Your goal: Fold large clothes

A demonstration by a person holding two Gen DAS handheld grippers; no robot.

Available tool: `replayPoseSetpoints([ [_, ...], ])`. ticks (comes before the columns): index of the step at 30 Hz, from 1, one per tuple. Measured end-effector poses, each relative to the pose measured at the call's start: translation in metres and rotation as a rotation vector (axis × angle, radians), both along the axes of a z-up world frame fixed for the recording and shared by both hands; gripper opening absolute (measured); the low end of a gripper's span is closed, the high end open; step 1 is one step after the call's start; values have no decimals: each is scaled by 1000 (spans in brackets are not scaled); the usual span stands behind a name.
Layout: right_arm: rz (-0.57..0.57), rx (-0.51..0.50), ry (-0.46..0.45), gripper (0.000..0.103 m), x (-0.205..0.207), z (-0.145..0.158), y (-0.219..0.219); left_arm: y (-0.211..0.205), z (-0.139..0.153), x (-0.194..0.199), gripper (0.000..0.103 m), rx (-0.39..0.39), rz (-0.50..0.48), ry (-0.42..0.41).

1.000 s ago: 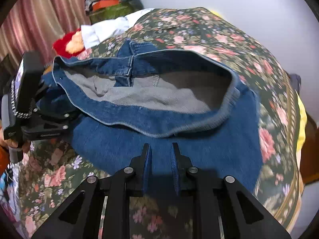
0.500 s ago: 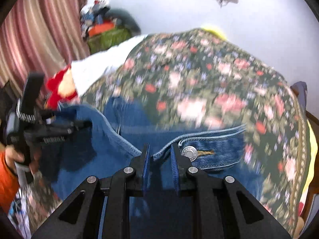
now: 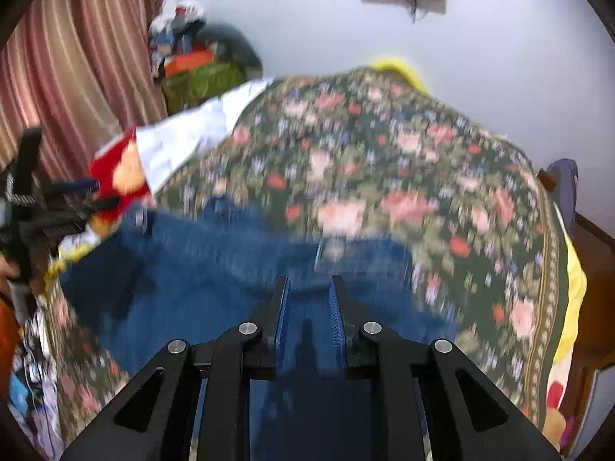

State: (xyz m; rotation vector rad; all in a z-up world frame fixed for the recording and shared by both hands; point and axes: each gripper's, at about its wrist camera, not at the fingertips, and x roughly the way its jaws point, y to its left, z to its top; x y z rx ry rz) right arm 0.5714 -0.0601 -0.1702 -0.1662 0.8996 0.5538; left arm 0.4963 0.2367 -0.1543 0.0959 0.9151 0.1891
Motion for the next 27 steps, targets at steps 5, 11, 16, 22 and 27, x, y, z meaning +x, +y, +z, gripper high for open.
replayPoseSetpoints([
  [5, 19, -74, 113, 16, -23, -48, 6, 18, -44, -30, 89, 2, 23, 135],
  [11, 30, -252, 75, 16, -44, -83, 16, 37, -82, -56, 103, -5, 52, 128],
  [16, 28, -296, 64, 16, -54, -77, 8, 52, -84, -67, 103, -93, 56, 149],
  [22, -21, -273, 86, 16, -59, -63, -19, 47, -76, -86, 103, -24, 55, 146],
  [27, -40, -270, 83, 16, -69, -55, -42, 54, -67, -108, 103, 7, 83, 131],
])
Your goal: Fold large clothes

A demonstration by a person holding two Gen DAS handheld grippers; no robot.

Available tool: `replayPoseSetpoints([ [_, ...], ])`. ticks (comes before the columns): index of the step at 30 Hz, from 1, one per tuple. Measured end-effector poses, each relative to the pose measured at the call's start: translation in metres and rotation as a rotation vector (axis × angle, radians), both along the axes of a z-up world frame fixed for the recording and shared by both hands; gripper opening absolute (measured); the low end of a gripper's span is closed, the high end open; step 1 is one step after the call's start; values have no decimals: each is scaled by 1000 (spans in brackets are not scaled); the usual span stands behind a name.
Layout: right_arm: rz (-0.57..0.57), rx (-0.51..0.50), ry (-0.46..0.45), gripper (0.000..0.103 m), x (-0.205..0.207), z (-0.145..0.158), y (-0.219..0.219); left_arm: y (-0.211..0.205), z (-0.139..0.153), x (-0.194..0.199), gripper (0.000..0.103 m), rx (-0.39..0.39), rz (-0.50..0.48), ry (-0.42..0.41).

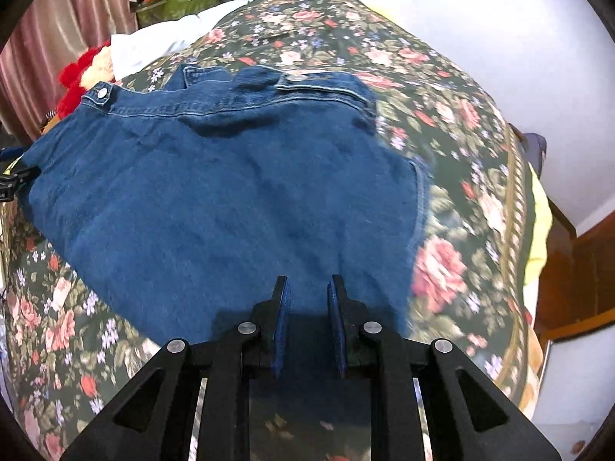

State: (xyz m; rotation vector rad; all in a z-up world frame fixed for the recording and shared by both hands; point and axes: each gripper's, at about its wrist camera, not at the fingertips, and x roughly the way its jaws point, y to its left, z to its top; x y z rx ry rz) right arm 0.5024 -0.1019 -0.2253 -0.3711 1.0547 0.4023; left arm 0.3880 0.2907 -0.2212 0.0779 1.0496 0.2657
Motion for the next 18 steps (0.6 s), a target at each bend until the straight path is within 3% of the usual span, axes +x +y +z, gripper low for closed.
replayPoseSetpoints([
  [4, -5, 3, -1, 16, -10, 5, -16, 13, 3, -20, 103, 16, 52, 2],
  [7, -34, -40, -20, 16, -14, 6, -27, 25, 9, -35, 103, -36, 101, -13],
  [10, -67, 29, 26, 16, -18, 9, -48, 27, 17, -49, 103, 44, 144, -26],
  [13, -117, 3, 27, 16, -22, 14, -60, 28, 27, -59, 103, 96, 192, -42],
  [18, -162, -2, 18, 16, -28, 27, -73, 21, 53, -78, 103, -37, 220, -166],
])
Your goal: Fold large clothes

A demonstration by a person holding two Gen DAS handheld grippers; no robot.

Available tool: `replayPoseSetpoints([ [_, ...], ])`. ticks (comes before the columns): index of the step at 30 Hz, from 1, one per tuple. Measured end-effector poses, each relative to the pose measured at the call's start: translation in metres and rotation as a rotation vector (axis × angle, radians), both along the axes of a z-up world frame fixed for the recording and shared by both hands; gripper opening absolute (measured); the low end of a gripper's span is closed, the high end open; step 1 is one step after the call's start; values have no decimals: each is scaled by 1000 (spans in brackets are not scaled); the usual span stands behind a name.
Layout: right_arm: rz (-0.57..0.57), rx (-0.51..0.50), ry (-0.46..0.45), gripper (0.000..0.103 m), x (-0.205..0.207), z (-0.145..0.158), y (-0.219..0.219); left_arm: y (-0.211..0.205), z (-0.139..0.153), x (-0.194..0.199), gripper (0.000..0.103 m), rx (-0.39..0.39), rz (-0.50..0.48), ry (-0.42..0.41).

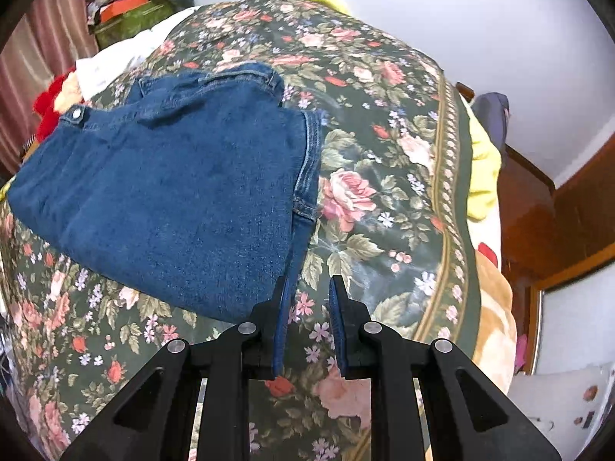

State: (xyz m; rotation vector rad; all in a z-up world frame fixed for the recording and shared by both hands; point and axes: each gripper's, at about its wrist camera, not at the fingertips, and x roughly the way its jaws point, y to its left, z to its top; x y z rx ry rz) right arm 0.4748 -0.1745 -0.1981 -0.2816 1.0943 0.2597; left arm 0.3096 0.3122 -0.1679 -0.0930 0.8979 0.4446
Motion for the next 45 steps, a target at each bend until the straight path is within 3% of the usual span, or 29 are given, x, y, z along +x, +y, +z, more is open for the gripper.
replayPoseSetpoints([
  [7, 104, 114, -76, 16, -13, 36, 46, -39, -5, 6, 103, -221, 24, -104],
  [13, 258, 159, -77, 16, -20, 37, 118, -73, -42, 23, 103, -369, 37, -95],
  [15, 297, 156, -67, 16, -20, 29, 141, -76, -56, 27, 103, -442, 60, -99],
  [19, 362, 137, -16, 16, -13, -1, 183, -72, -87, 37, 102, -679, 104, -116],
  [23, 377, 105, 87, 16, 1, -44, 201, -65, -107, 45, 99, -772, 137, -114],
  [26, 368, 104, 134, 16, 8, -70, 201, -60, -113, 54, 98, -818, 142, -167],
  [32, 360, 208, 184, 16, 17, -74, 189, -56, -112, 88, 97, -755, 129, -207],
  [34, 342, 251, 201, 16, 20, -76, 183, -54, -109, 91, 82, -702, 148, -232],
  [35, 336, 267, 207, 16, 21, -76, 181, -53, -107, 93, 59, -634, 182, -208],
  [36, 331, 279, 214, 16, 21, -76, 179, -52, -106, 96, 50, -602, 191, -189],
  [39, 320, 298, 244, 16, 22, -72, 178, -51, -97, 95, 39, -587, 176, -196],
  [45, 334, 417, 297, 16, 20, -48, 193, -72, -46, 79, 33, -408, 65, -245],
])
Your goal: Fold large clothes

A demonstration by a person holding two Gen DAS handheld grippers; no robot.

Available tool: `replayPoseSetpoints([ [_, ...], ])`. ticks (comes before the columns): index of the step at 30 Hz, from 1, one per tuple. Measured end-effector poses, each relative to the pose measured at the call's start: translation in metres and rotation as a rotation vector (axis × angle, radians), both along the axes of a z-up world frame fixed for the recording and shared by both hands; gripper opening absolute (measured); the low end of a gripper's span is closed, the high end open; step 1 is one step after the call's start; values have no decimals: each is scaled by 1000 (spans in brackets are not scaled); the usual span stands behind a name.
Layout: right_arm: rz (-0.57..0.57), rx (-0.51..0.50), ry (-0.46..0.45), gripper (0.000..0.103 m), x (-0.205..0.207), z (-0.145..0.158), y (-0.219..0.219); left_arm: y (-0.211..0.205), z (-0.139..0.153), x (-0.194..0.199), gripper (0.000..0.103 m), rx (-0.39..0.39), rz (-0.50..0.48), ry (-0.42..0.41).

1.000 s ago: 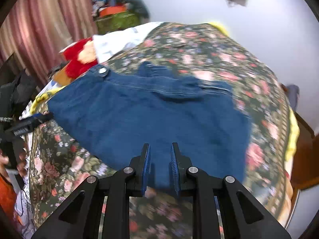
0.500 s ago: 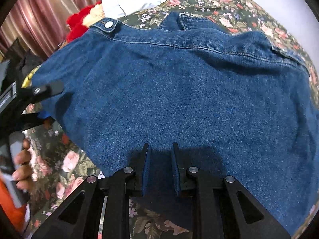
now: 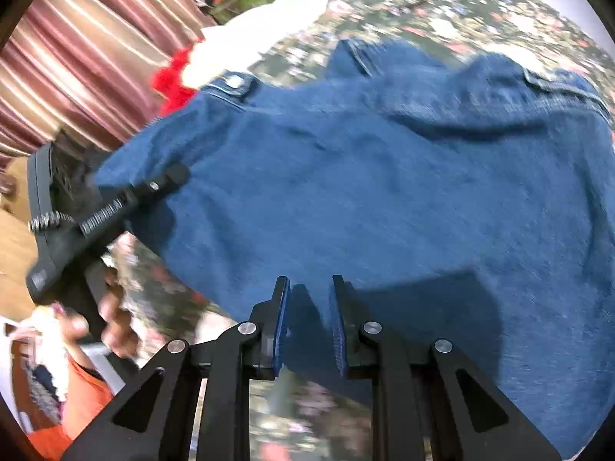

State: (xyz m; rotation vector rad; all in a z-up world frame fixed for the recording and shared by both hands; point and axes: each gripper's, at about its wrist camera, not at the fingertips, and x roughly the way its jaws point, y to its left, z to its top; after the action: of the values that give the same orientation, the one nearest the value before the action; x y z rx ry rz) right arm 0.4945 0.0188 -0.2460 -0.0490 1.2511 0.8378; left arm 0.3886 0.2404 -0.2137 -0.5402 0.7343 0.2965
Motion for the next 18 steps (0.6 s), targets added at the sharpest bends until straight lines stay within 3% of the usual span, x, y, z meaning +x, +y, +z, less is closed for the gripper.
replayPoseSetpoints([
  [4, 42, -15, 41, 16, -8, -12, 37, -6, 29, -12, 33, 58, -41, -47],
  [9, 82, -17, 120, 16, -18, -47, 76, -9, 27, -13, 32, 161, -44, 8],
  [14, 54, -20, 224, 16, -10, -49, 71, -19, 42, -11, 32, 208, -73, 0],
  [16, 25, -36, 194, 16, -10, -34, 51, -31, 52, -7, 32, 241, -104, -18],
  [18, 10, -62, 91, 16, -17, -12, 23, -52, 65, -1, 32, 289, -145, -40],
])
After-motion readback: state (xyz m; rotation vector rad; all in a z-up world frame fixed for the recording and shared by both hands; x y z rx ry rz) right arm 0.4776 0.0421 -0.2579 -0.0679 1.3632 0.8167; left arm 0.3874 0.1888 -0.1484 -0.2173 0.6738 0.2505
